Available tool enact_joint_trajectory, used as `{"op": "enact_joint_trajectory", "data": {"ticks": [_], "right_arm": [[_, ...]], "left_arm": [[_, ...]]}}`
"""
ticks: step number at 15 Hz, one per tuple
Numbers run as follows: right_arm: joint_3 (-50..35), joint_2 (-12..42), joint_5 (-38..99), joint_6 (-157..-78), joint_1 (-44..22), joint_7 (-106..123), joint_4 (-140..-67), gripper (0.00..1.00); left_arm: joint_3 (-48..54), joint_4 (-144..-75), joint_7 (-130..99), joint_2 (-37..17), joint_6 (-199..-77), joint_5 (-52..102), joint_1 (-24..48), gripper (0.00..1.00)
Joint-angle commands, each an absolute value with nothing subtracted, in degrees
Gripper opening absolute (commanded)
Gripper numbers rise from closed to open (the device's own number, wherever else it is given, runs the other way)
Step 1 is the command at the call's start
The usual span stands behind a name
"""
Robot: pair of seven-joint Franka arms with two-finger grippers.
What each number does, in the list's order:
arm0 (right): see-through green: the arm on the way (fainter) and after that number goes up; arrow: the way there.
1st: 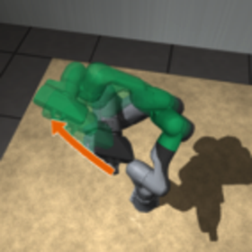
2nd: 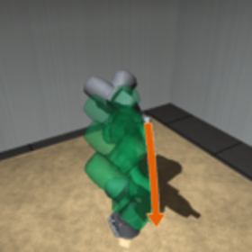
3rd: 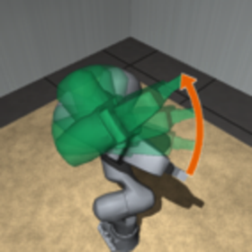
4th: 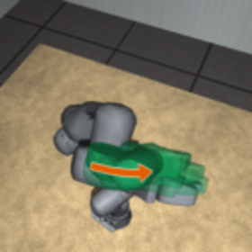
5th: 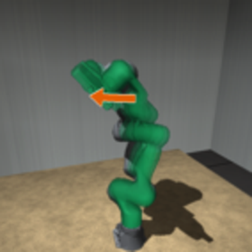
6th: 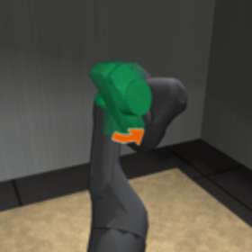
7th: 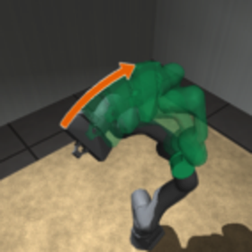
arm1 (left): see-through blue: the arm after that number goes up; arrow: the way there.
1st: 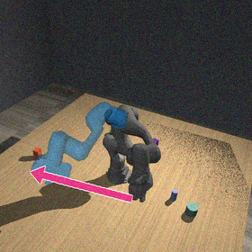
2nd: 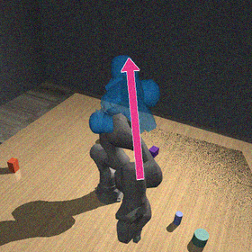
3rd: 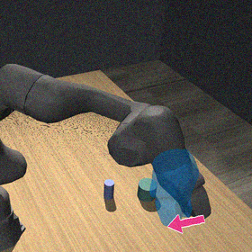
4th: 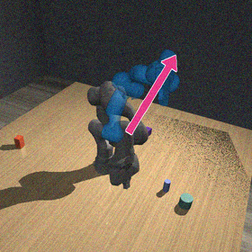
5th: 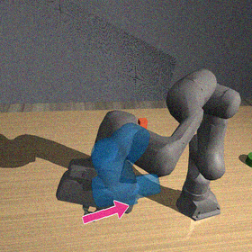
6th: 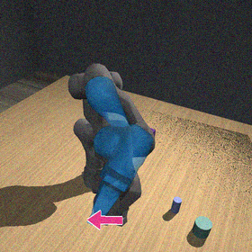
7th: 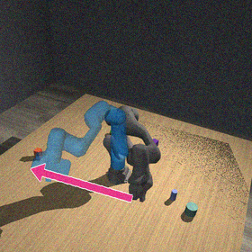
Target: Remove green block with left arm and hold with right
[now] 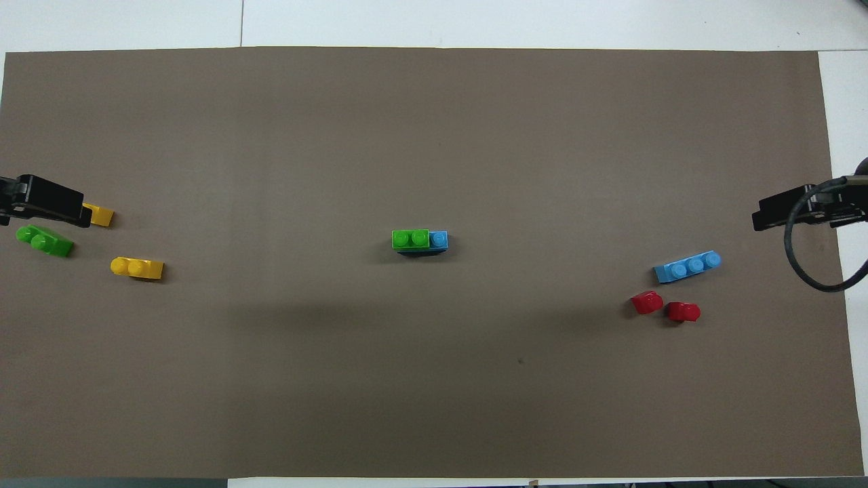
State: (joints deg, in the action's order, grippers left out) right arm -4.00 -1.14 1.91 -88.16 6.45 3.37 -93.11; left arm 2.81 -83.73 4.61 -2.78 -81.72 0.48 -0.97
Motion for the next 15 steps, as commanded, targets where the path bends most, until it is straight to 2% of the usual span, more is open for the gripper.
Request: {"op": "enact_joint_trajectory", "data": {"ticks": [1, 10, 15], "right_arm": [[-4.7, -1.1, 0.6, -88.5, 7.2, 4.3, -93.2, 1.00], [-4.7, -1.1, 0.6, -88.5, 7.2, 4.3, -93.2, 1.00], [-4.7, -1.1, 0.7, -88.5, 7.0, 4.0, -93.2, 1.00]], "left_arm": [[2.5, -85.3, 5.3, -1.1, -81.2, 1.4, -1.0, 1.00], [2.5, -85.7, 3.9, -0.8, -81.6, 1.5, -0.9, 1.00], [3.1, -88.2, -17.1, 0.4, -83.3, 3.0, 2.0, 1.00]]}}
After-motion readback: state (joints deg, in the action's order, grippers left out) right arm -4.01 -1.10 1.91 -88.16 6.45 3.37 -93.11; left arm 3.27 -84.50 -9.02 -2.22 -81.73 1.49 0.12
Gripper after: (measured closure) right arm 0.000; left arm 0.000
